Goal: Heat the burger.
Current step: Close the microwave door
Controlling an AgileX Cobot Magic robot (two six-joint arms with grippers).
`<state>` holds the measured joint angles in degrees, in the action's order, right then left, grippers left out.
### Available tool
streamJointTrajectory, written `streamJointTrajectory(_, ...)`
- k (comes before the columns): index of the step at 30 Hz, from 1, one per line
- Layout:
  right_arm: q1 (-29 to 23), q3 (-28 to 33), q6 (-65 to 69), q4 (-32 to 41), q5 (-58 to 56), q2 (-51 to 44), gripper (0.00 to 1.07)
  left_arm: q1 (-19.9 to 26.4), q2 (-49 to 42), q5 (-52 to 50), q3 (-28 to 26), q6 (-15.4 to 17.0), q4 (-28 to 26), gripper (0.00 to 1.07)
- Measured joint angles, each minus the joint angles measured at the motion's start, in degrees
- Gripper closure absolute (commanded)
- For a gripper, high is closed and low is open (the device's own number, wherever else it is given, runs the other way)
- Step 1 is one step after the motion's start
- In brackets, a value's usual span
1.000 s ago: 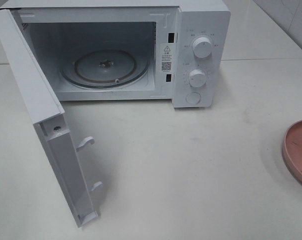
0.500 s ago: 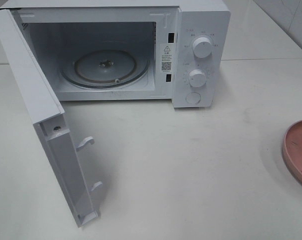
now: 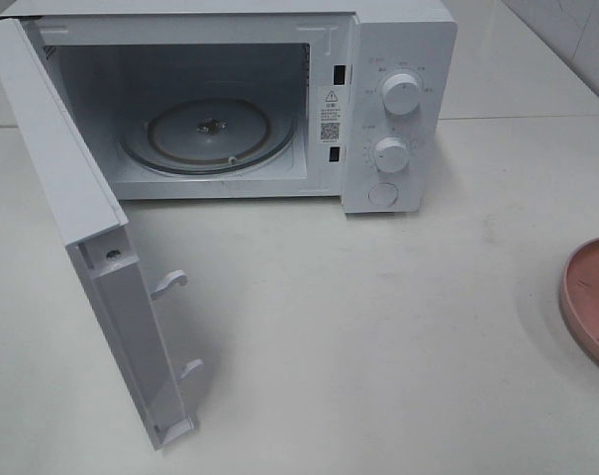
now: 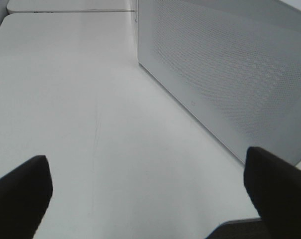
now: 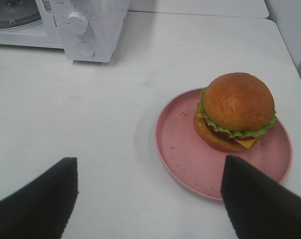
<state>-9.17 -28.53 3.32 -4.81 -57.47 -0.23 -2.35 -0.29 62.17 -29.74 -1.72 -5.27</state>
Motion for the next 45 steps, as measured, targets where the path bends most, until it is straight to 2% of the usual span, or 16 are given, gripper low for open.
streamJointTrajectory(19,0.00,0.00,0.00,0.00,0.00,0.00,0.31,0.00,0.23,-1.26,-0.46,0.63,0.80,0.12)
streamJointTrajectory(22,0.00,0.00,0.00,0.00,0.00,0.00,0.31,0.00,1.95,-2.92,-0.92,0.63,0.80,0.21)
streamJointTrajectory(24,0.00,0.00,0.00,0.00,0.00,0.00,0.31,0.00,5.21,-4.41,-1.09,0.63,0.92,0.35)
streamJointTrajectory(25,0.00,0.00,0.00,0.00,0.00,0.00,0.31,0.00,5.21,-4.41,-1.09,0.63,0.92,0.35)
streamJointTrajectory(27,0.00,0.00,0.00,0.00,0.00,0.00,0.31,0.00,9.00,-7.28,-1.09,0.63,0.74,0.47)
streamJointTrajectory(28,0.00,0.00,0.00,0.00,0.00,0.00,0.31,0.00,9.00,-7.28,-1.09,0.63,0.74,0.47)
streamJointTrajectory(29,0.00,0.00,0.00,0.00,0.00,0.00,0.31,0.00,11.57,-9.05,-1.09,0.63,0.40,0.56)
streamJointTrajectory(30,0.00,0.00,0.00,0.00,0.00,0.00,0.31,0.00,11.57,-9.05,-1.09,0.63,0.40,0.56)
streamJointTrajectory(32,0.00,0.00,0.00,0.00,0.00,0.00,0.31,0.00,16.10,-11.12,-1.09,0.63,-0.11,0.69)
streamJointTrajectory(33,0.00,0.00,0.00,0.00,0.00,0.00,0.31,0.00,16.10,-11.12,-1.09,0.63,-0.11,0.69)
streamJointTrajectory(34,0.00,0.00,0.00,0.00,0.00,0.00,0.31,0.00,18.96,-12.32,-1.09,0.63,-0.52,0.80)
streamJointTrajectory(35,0.00,0.00,0.00,0.00,0.00,0.00,0.31,0.00,18.96,-12.32,-1.09,0.63,-0.52,0.80)
streamJointTrajectory(36,0.00,0.00,0.00,0.00,0.00,0.00,0.31,0.00,21.83,-13.52,-1.09,0.63,-0.63,0.88)
streamJointTrajectory(37,0.00,0.00,0.00,0.00,0.00,0.00,0.31,0.00,23.43,-14.21,-1.09,0.63,-0.63,1.05)
streamJointTrajectory(41,0.00,0.00,0.00,0.00,0.00,0.00,0.31,0.00,28.25,-16.84,-1.09,0.57,-0.40,1.07)
streamJointTrajectory(45,0.00,0.00,0.00,0.00,0.00,0.00,0.31,0.00,34.55,-25.90,0.86,-2.06,-0.46,1.07)
